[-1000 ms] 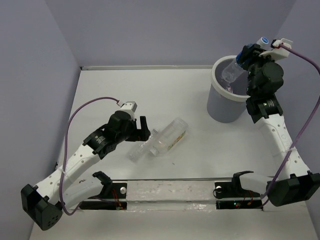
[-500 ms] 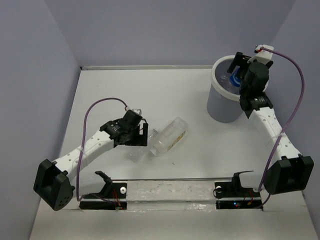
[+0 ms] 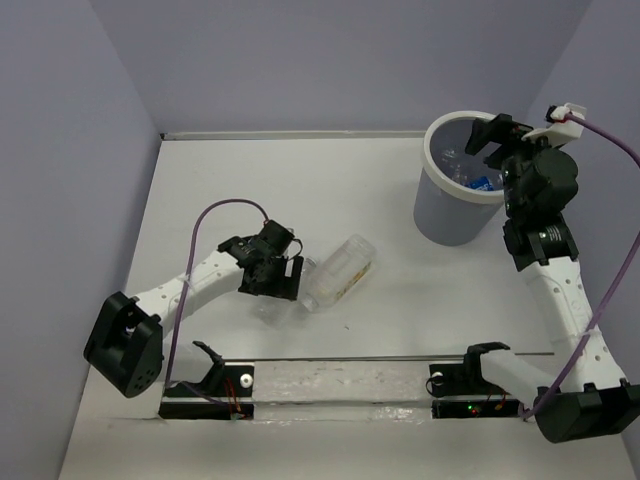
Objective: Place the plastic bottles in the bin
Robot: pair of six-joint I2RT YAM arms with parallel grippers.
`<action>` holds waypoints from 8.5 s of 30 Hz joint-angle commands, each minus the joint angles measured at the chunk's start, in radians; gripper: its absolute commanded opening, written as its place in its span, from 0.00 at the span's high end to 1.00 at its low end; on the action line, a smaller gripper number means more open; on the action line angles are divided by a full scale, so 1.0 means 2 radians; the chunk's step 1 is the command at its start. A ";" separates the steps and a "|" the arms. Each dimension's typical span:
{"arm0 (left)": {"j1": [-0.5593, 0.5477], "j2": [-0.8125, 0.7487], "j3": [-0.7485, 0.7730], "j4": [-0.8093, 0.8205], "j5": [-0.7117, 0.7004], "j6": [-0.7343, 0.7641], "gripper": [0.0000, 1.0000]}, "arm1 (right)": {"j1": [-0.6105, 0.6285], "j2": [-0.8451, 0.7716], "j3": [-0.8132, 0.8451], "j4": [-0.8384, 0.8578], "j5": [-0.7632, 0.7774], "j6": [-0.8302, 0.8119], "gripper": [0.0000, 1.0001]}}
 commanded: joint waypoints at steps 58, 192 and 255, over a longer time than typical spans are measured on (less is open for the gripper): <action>-0.025 -0.193 0.017 0.209 0.196 -0.024 0.44 | 0.313 0.138 -0.107 0.213 -0.266 0.215 0.34; -0.165 0.107 0.034 0.288 -0.090 0.055 0.01 | -0.045 -0.094 -0.120 -0.027 -0.268 0.117 0.00; -0.185 -0.126 -0.057 0.401 -0.070 -0.001 0.67 | 0.232 0.038 -0.290 0.204 -0.281 0.338 0.00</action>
